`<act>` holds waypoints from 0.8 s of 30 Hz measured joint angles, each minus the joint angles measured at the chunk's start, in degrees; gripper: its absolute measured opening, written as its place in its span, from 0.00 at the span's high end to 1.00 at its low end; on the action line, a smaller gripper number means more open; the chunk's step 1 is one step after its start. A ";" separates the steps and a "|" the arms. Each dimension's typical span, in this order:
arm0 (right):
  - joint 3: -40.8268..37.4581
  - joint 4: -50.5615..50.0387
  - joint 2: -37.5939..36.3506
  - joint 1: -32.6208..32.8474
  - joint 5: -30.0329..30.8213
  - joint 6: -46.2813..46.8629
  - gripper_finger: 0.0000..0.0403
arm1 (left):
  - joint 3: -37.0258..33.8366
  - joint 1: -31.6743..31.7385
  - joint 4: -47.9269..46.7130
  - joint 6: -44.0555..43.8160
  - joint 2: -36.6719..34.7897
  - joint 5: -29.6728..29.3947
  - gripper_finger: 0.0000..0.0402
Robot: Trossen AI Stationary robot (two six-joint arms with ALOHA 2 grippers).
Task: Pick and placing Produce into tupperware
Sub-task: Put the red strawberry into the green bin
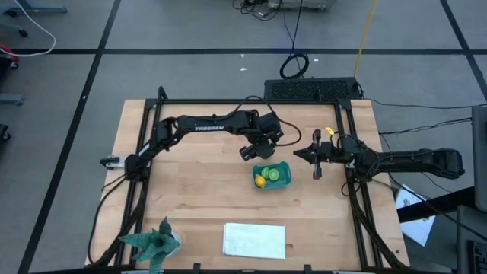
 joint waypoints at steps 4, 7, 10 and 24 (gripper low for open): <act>0.00 -0.03 0.02 0.00 -0.01 0.26 1.00 | 0.02 0.73 0.80 -2.30 1.52 -0.10 0.22; 0.00 -0.04 0.02 0.00 0.01 0.90 1.00 | 0.01 1.00 1.26 -3.09 2.13 0.24 0.22; 0.00 -0.02 0.07 0.00 0.01 0.92 1.00 | 0.01 1.20 0.55 -4.13 2.18 0.52 0.22; 0.00 -0.04 0.11 0.00 0.01 1.07 1.00 | 0.01 1.57 1.63 -5.46 2.80 4.01 0.22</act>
